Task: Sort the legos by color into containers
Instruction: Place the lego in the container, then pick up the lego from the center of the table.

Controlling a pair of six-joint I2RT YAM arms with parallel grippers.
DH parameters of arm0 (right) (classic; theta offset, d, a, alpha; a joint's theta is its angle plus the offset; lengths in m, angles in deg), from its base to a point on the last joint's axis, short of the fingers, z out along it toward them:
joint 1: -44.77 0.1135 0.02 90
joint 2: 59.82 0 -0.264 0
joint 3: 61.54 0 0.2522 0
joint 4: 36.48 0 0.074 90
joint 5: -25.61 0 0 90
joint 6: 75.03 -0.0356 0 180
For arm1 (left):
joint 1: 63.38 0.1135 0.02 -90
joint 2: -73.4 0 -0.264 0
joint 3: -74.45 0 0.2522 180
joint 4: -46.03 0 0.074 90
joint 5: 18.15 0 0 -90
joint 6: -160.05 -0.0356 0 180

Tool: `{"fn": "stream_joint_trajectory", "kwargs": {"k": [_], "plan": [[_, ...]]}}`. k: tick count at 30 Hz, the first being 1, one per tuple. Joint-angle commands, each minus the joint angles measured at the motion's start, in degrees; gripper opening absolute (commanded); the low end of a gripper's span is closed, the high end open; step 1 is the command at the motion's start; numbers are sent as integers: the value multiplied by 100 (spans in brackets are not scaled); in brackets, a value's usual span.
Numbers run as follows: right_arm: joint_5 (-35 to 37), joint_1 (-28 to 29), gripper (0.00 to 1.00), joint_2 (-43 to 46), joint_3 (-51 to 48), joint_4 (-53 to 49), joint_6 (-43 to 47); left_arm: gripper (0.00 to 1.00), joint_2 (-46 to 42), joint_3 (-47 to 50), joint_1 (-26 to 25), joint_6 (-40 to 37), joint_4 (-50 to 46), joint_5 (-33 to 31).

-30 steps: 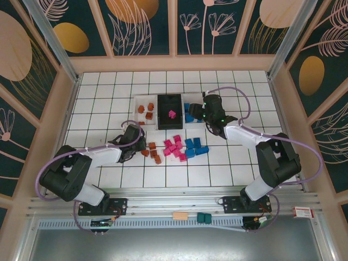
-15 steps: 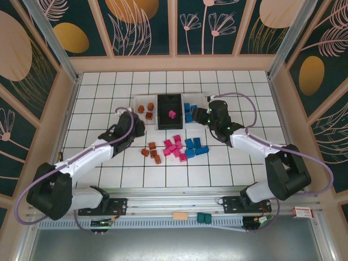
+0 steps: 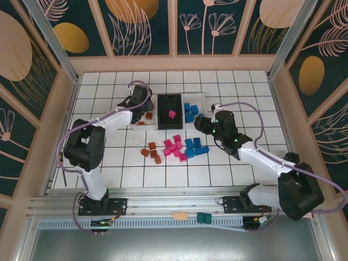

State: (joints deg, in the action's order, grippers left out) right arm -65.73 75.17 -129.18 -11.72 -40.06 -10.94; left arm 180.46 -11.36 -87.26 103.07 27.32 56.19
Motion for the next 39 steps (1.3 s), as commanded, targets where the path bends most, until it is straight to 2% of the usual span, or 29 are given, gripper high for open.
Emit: {"fn": "stream_joint_trajectory", "kwargs": {"k": [1, 3, 7, 12, 15, 20, 26, 32, 39], "plan": [[-195, 63, 58, 192, -208, 60, -78, 52, 79, -361, 32, -68, -130, -46], [-284, 63, 59, 217, -287, 66, -81, 62, -36, -406, 32, -67, -106, -6], [-330, 363, 60, 77, -316, 79, -55, 76, -479, -382, 32, -52, -79, 127], [-200, 707, 59, -427, -86, 80, 33, 98, -1567, 315, 32, 211, 279, 728], [178, 733, 58, -772, 107, -193, -87, 99, -2240, 1002, 31, 409, 476, 1037], [490, 537, 47, -1240, 111, -437, -291, 99, -3323, 2306, 22, 683, 633, 1235], [482, 529, 46, -1635, 256, -600, -218, 98, -4277, 3512, 15, 907, 627, 1268], [533, 569, 47, -1795, 294, -687, -199, 98, -4791, 4313, 15, 1075, 609, 1199], [865, 570, 42, -1994, 384, -1019, -169, 99, -4810, 4521, 15, 1109, 586, 1238]]}}
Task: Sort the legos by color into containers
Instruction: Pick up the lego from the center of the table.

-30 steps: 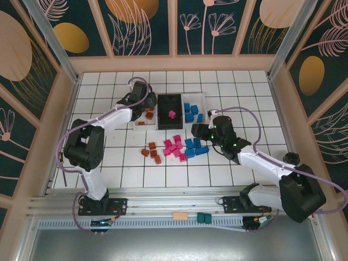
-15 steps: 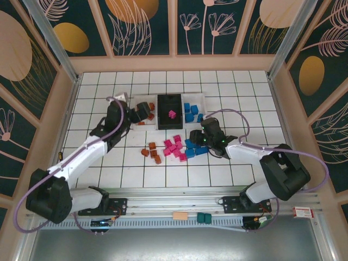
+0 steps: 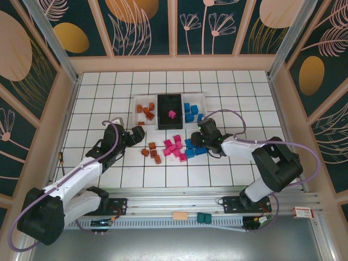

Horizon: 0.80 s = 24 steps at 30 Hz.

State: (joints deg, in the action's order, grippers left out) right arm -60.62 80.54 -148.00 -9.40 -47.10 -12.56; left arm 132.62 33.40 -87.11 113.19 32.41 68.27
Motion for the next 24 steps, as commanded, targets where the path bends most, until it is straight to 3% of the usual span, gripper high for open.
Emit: {"fn": "stream_joint_trajectory", "kwargs": {"k": [1, 4, 10, 14, 24], "plan": [[445, 28, 42, -135, 178, -400, 9, 99, -18, 39, 0, 87, 74, 9], [594, 31, 42, -82, 162, -524, 50, 98, -16, 48, 4, 64, 81, 0], [468, 300, 53, 61, 214, -394, 131, 99, 28, 92, 1, 72, 151, 65], [348, 322, 53, -67, 202, -277, 42, 98, 37, 101, 4, 81, 179, 87], [403, 16, 31, 21, 20, -296, 18, 99, 19, 118, 0, 20, 124, 69]]}}
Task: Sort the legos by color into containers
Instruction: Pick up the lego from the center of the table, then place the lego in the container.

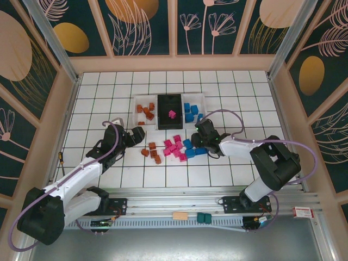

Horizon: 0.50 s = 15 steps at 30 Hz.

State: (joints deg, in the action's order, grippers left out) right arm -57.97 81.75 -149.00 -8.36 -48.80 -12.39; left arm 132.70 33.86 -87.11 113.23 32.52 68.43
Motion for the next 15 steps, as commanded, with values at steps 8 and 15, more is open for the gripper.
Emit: {"fn": "stream_joint_trajectory", "kwargs": {"k": [8, 15], "plan": [[176, -310, 23, 1340, 51, -236, 362, 99, -59, 116, 0, -28, 107, 91], [28, -468, 23, 793, 1171, -98, 776, 99, -104, 238, 6, 6, 92, 219]]}}
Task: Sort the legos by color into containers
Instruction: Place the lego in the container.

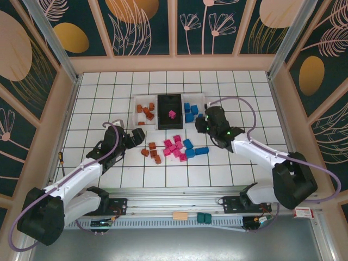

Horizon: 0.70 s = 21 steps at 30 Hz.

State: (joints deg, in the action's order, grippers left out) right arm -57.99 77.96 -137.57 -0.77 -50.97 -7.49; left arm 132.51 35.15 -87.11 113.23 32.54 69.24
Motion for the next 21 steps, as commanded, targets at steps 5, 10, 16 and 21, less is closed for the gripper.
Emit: {"fn": "stream_joint_trajectory", "kwargs": {"k": [5, 10, 16, 21], "plan": [[15, -372, 23, -1560, 1255, 468, 317, 98, -244, 223, 2, 59, -47, 171], [-21, -523, 27, -2383, 1791, 609, 243, 98, -411, 278, 0, 52, -293, 214], [-255, -521, 54, -2348, 1868, 900, 173, 94, -467, 409, -71, 92, -386, 449], [-327, -437, 59, -1838, 1467, 1084, 137, 89, -49, 414, -840, 266, -404, 75]]}}
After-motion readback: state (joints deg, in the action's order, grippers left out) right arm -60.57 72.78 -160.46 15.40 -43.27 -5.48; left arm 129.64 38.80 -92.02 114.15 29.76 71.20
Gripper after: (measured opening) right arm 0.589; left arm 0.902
